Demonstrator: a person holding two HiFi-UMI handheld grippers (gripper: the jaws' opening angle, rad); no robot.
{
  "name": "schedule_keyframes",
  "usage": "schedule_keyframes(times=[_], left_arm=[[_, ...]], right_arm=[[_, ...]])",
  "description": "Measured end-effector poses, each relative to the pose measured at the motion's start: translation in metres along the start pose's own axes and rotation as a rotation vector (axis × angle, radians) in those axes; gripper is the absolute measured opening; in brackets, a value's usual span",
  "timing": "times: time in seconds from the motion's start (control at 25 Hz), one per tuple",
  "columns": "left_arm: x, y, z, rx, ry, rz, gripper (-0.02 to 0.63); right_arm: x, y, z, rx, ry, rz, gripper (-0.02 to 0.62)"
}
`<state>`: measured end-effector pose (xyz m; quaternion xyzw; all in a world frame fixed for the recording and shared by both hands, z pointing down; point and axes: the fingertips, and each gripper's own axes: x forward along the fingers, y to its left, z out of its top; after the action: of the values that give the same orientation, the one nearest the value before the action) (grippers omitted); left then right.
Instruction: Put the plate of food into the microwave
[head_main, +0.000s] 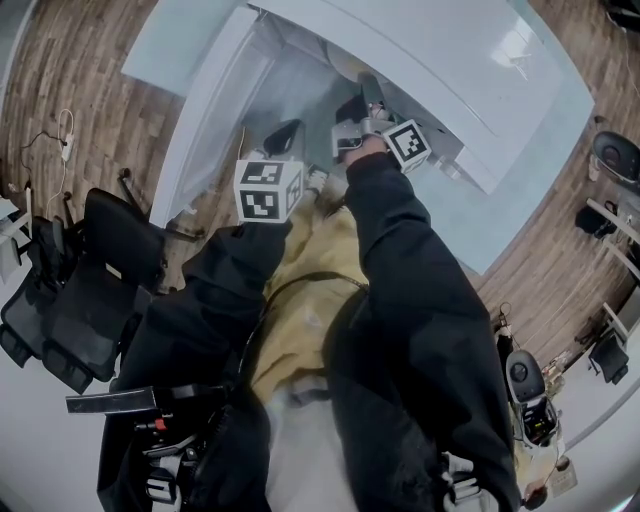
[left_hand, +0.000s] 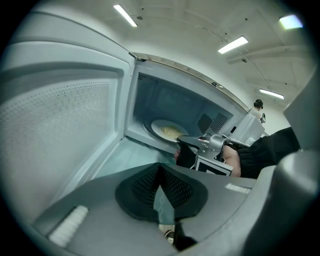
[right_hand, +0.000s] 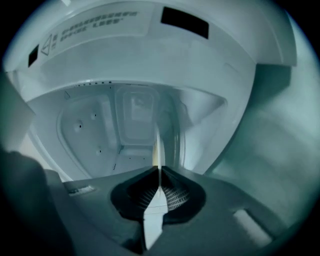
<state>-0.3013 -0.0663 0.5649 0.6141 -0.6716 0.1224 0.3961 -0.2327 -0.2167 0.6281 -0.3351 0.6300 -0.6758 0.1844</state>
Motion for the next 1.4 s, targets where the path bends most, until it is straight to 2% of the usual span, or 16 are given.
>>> schedule_keyframes(times=[0.12,0.32,0.64,0.8,1.0,1.12,1.28,1.4], left_arm=[[-0.002,0.003,-0.002,-0.004,0.000,0.001,0.000],[0.001,0.009,-0.005,-0.016,-0.003,0.000,0.001],[-0.007,0.003,-0.008,-0.018,-0.014,-0.006,0.000],[-0.011,0.000,-0.007,-0.010,-0.023,-0.008,0.002],[-0.013,-0.005,0.001,0.006,-0.046,-0.021,0.002],[-0.016,-0.012,0.010,0.020,-0.074,-0.031,0.000],[-0.027,-0.024,0.032,0.047,-0.150,-0.030,0.001],[-0.032,-0.039,0.049,0.073,-0.193,-0.054,0.000]], right_arm=[[0.000,0.012,-0.009,0.038,-0.005,-0.038,0.014],[-0.002,0.005,-0.014,0.036,-0.005,-0.080,0.026],[-0.013,-0.002,-0.016,0.008,0.059,-0.051,0.129],[-0.025,0.002,-0.027,-0.051,0.101,-0.051,0.132],[-0.045,0.013,-0.054,-0.221,0.184,-0.067,0.103],[-0.063,0.024,-0.067,-0.345,0.225,-0.071,0.001],[-0.087,0.045,-0.073,-0.523,0.246,-0.067,-0.005],[-0.102,0.069,-0.069,-0.700,0.243,-0.048,-0.005]])
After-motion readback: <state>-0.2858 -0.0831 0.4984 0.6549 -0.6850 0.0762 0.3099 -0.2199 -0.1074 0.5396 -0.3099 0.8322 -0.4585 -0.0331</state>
